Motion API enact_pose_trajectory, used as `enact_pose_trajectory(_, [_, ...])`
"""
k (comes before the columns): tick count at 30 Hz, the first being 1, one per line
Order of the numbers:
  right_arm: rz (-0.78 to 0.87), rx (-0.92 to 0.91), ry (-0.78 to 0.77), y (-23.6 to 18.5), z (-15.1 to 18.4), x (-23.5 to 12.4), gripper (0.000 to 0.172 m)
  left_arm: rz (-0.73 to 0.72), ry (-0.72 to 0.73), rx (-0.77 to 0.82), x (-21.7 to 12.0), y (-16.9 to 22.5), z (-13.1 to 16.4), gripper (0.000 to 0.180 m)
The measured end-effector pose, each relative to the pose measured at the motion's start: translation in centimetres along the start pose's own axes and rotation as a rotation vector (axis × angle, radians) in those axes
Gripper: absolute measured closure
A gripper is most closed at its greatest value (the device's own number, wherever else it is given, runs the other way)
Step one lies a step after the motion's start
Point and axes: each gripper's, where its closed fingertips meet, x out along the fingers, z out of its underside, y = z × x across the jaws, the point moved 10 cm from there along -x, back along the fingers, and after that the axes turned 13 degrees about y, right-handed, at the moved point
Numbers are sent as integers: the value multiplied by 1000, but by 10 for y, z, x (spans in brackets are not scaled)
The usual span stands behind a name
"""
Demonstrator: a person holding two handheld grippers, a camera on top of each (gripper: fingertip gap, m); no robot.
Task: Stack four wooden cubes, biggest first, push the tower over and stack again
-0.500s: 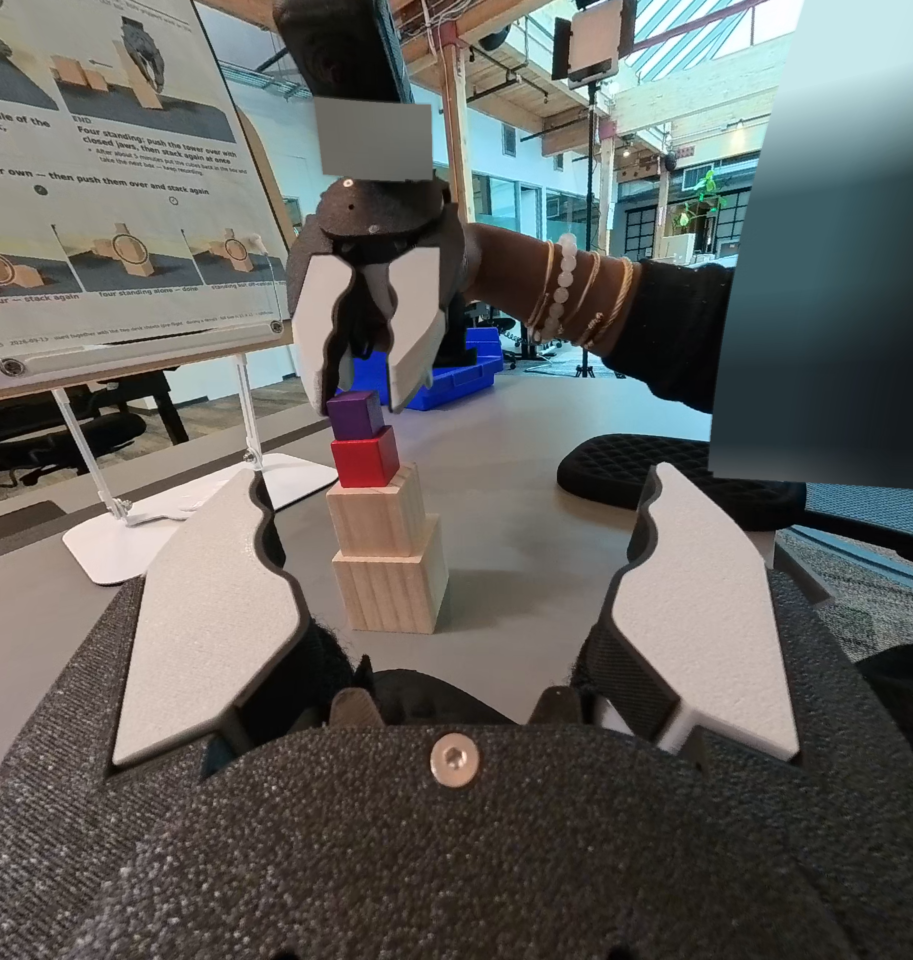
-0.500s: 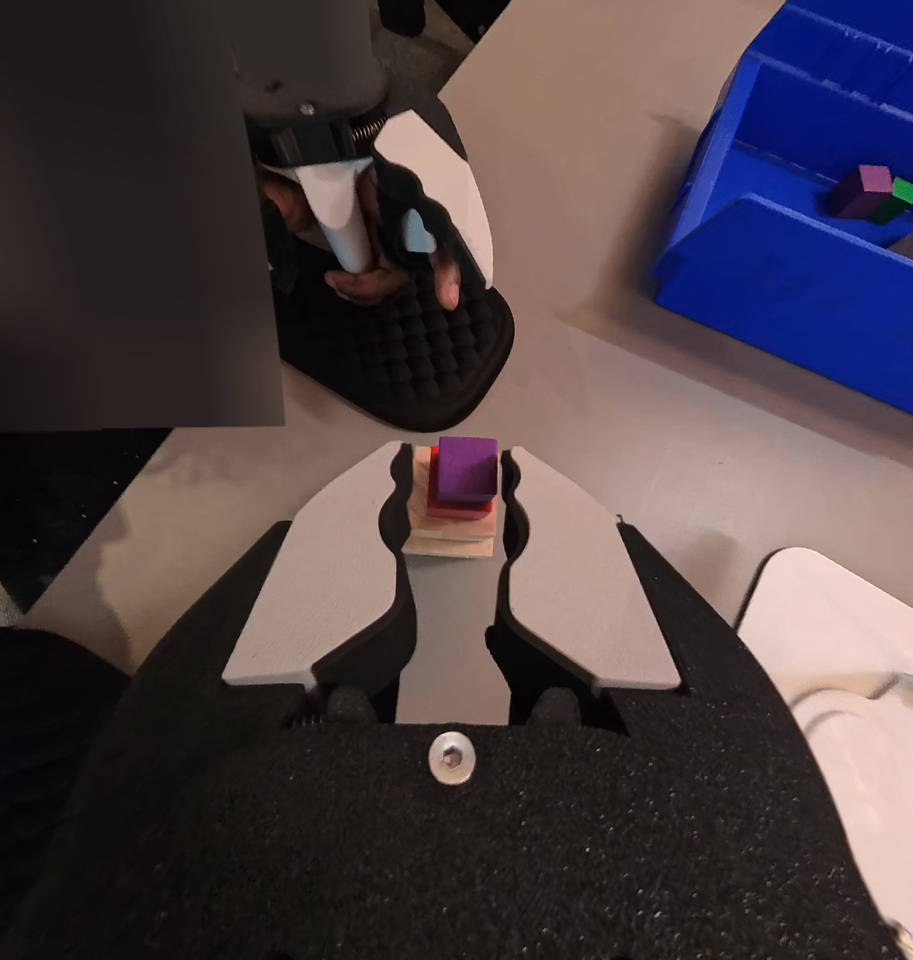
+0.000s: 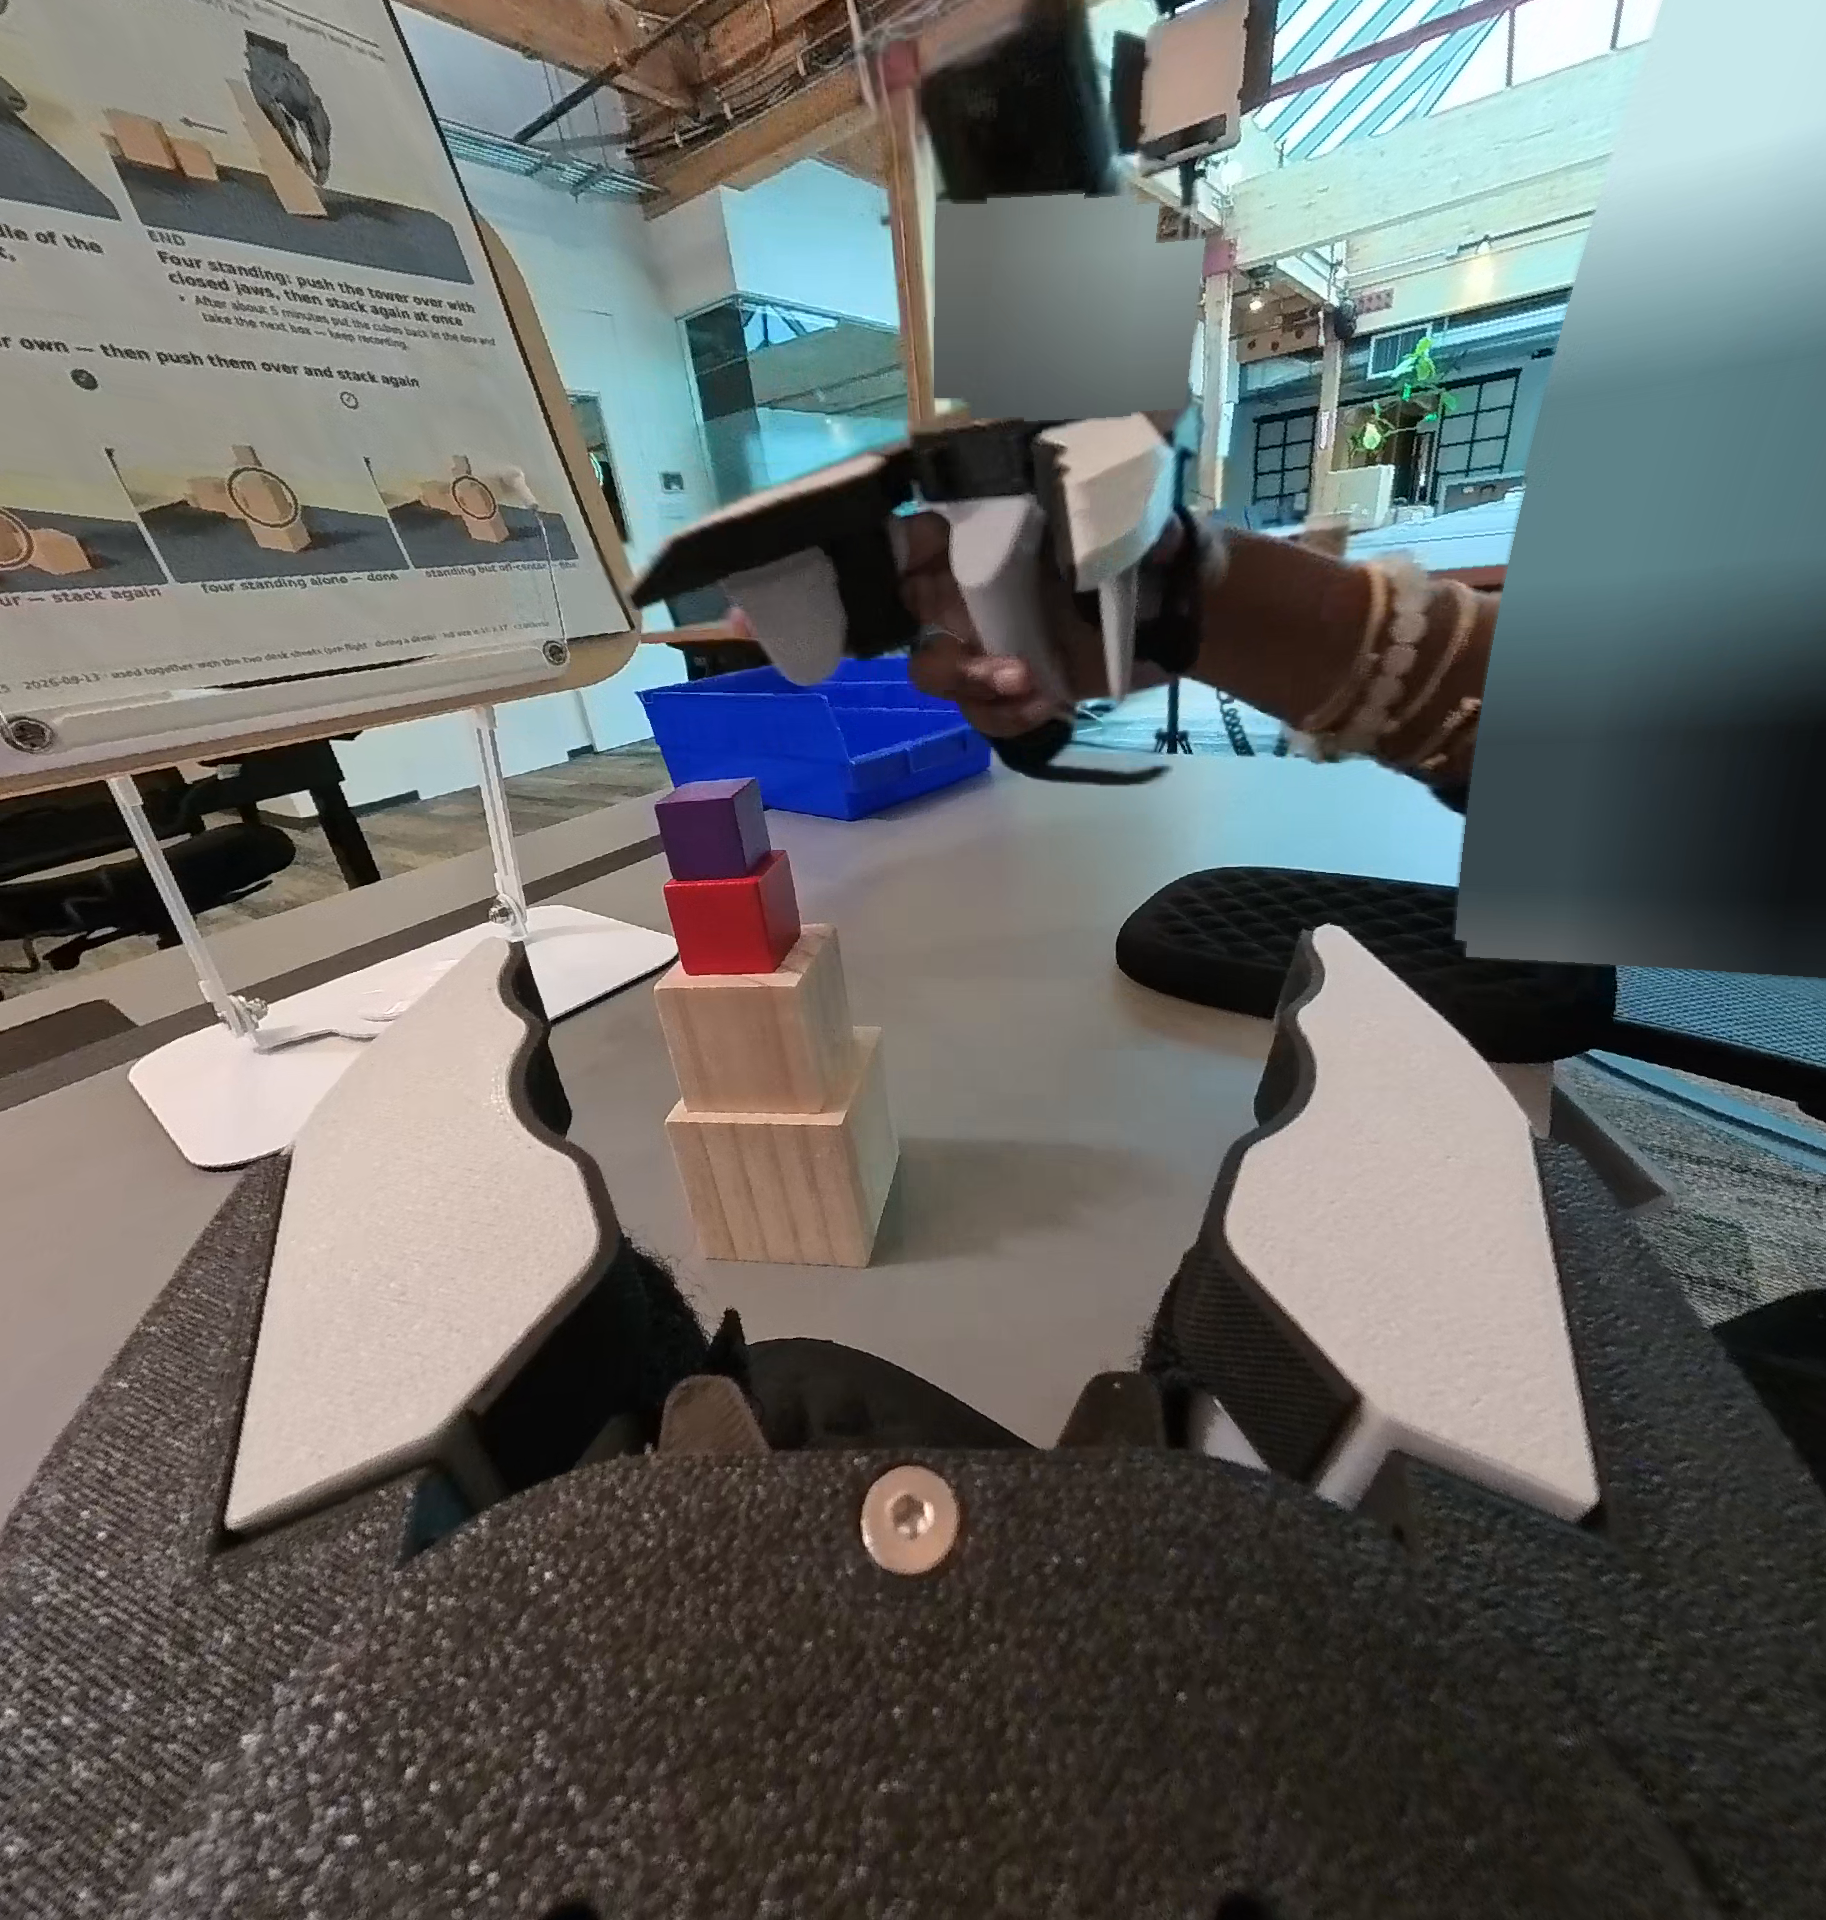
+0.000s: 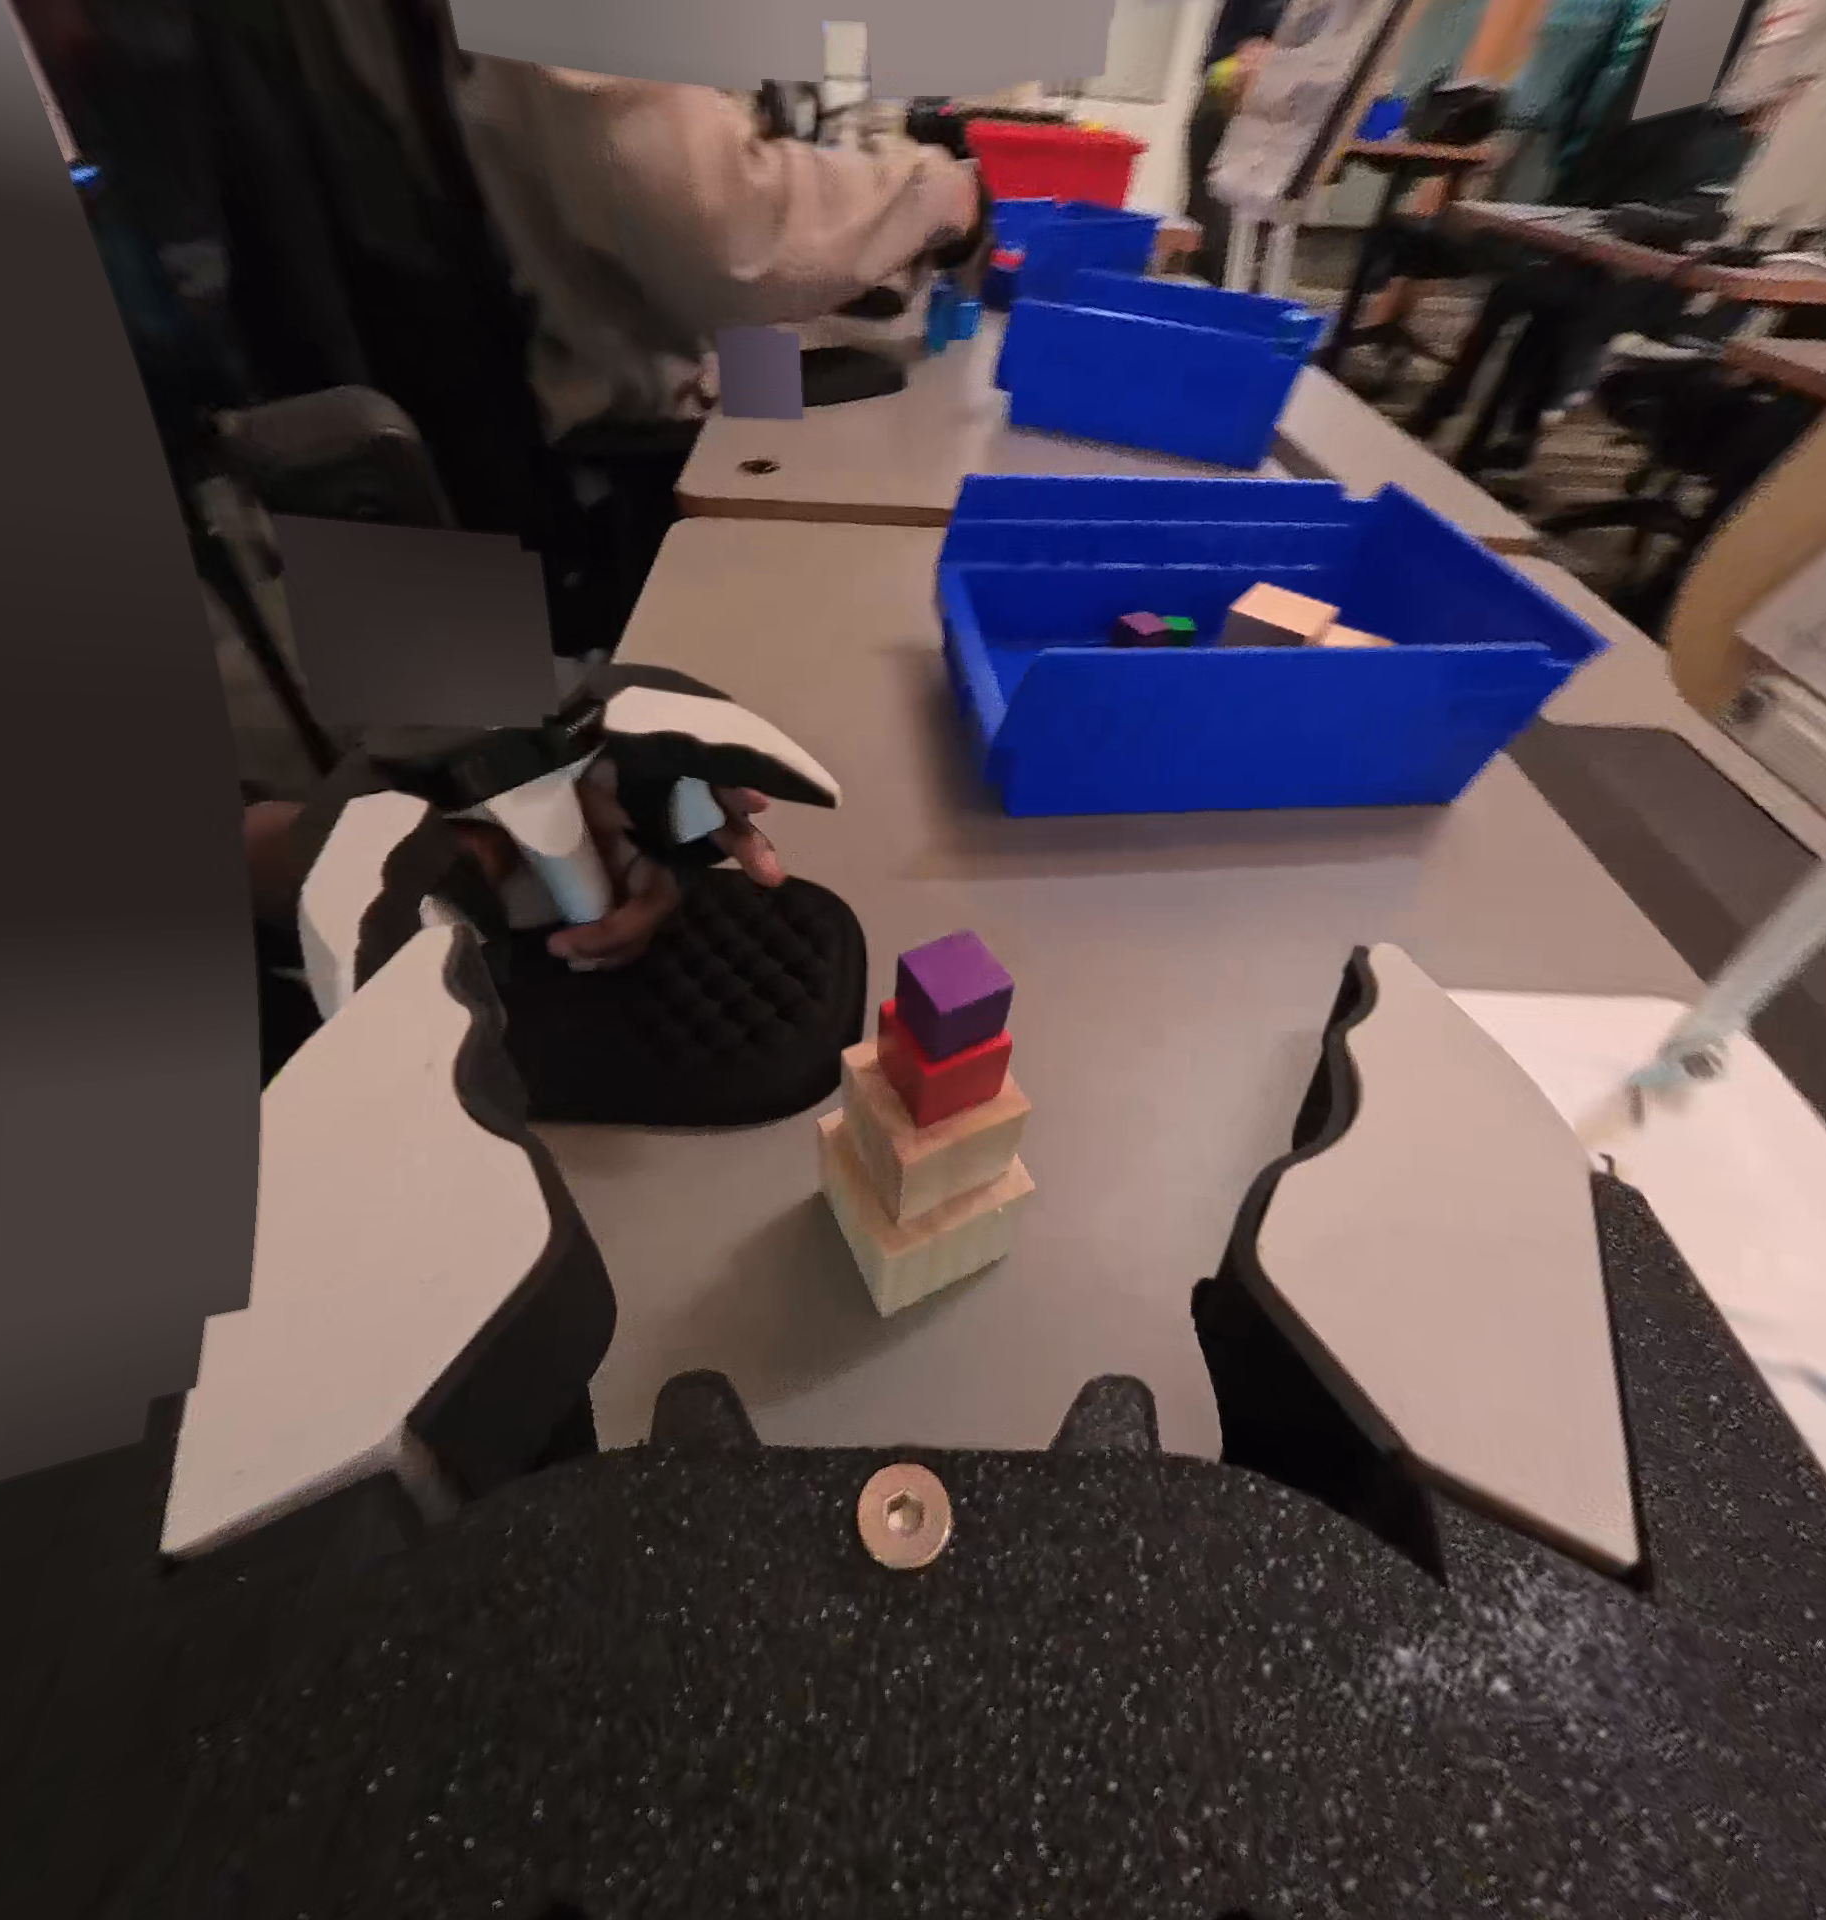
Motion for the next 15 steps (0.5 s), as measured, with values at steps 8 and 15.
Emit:
enact_pose_trajectory(8, [337,-16,22,-43,37,-51,28,-2,-11,9,1,1,1,50])
enact_pose_trajectory(15, [396,-38,66,-67,70,-74,28,-12,-24,13,2,1,1,50])
